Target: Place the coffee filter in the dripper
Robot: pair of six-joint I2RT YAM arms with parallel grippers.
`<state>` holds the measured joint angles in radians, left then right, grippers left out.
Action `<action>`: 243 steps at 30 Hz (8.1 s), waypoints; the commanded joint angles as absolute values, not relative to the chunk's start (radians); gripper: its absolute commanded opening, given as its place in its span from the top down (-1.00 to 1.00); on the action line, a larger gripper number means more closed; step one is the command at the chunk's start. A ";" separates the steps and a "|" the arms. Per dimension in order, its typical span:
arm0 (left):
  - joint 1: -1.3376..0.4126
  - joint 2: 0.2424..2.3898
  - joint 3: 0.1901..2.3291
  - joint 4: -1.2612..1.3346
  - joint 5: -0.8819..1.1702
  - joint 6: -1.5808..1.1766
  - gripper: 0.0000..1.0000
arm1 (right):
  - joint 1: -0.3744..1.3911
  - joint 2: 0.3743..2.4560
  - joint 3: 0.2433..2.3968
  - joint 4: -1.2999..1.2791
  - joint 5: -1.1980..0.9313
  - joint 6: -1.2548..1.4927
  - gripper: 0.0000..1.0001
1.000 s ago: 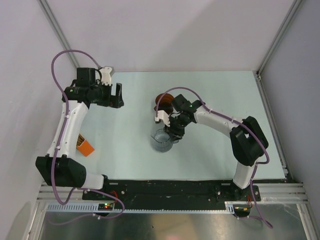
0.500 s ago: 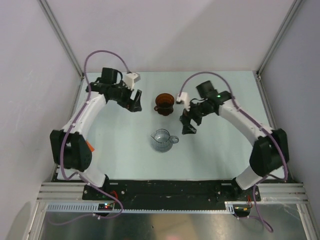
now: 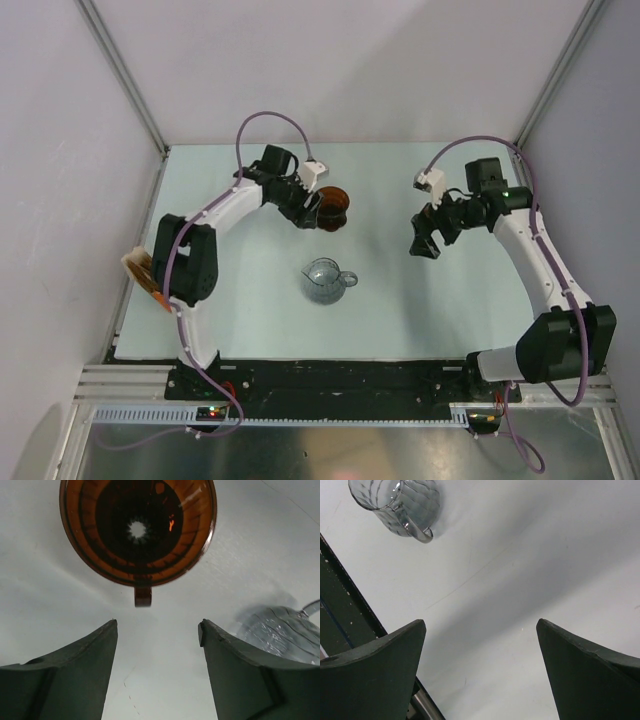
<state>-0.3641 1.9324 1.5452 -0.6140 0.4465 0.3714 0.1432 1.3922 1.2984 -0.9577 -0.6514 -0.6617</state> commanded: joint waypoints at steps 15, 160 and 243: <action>-0.417 2.058 1.588 -0.380 0.308 0.370 0.15 | 0.096 1.298 1.244 -0.965 -0.630 -0.662 -0.99; -0.125 0.920 1.218 -0.864 0.325 0.148 -0.99 | 0.262 1.302 1.232 -0.936 -0.669 -0.676 -0.99; 0.669 1.014 0.985 -0.825 0.011 -0.467 0.31 | 0.264 1.362 1.318 -0.819 -0.578 -0.415 -0.99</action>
